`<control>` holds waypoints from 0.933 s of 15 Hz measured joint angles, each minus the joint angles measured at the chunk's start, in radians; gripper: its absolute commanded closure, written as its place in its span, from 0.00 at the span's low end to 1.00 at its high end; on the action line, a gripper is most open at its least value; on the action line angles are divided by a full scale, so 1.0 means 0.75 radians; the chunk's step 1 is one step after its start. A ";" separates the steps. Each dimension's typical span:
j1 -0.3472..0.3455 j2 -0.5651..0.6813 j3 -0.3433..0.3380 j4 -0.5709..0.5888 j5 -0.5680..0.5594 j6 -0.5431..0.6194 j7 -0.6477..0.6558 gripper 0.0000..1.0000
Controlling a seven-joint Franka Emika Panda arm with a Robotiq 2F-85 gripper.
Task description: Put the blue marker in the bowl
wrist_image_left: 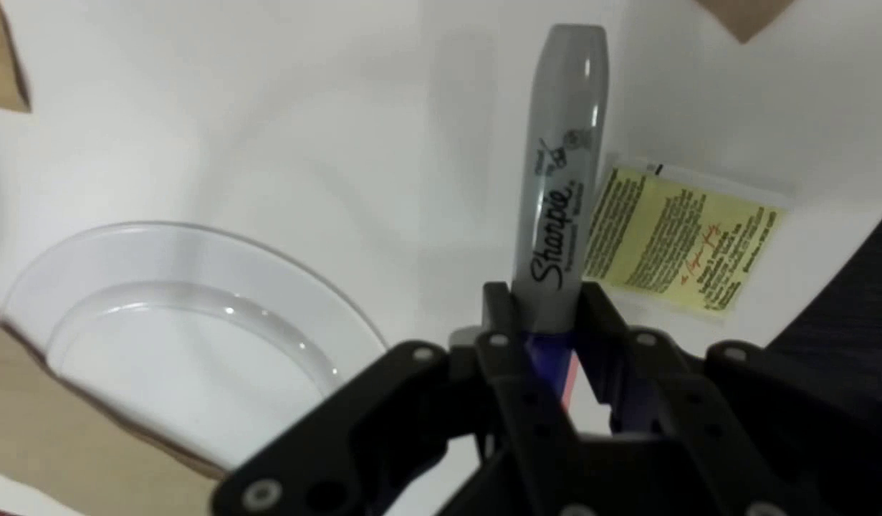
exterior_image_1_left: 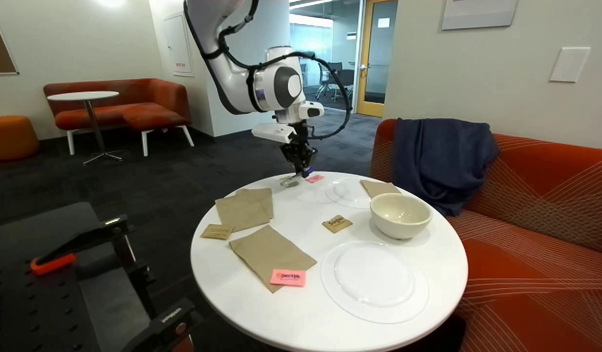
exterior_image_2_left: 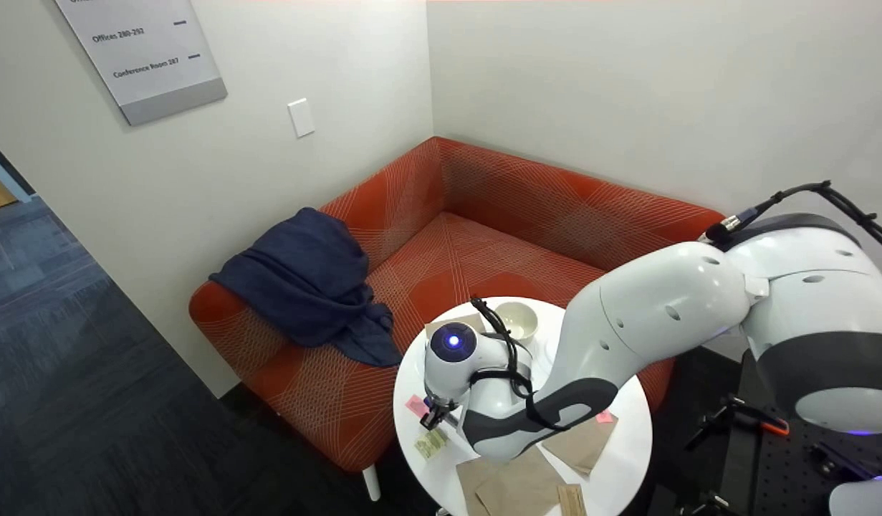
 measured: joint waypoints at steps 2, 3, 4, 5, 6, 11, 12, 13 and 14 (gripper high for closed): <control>0.000 -0.054 -0.012 -0.041 0.000 0.001 0.001 0.94; 0.000 -0.084 -0.020 -0.064 0.000 0.002 0.001 0.94; 0.000 -0.115 -0.028 -0.090 0.000 0.002 0.002 0.94; -0.001 -0.145 -0.037 -0.117 0.000 0.002 0.002 0.94; -0.001 -0.175 -0.046 -0.145 0.000 0.002 0.002 0.94; -0.002 -0.316 -0.104 -0.298 0.000 0.002 0.017 0.94; -0.002 -0.342 -0.119 -0.331 0.000 0.003 0.030 0.94; -0.002 -0.369 -0.134 -0.365 0.000 0.004 0.040 0.94; -0.003 -0.396 -0.151 -0.400 0.000 0.008 0.059 0.94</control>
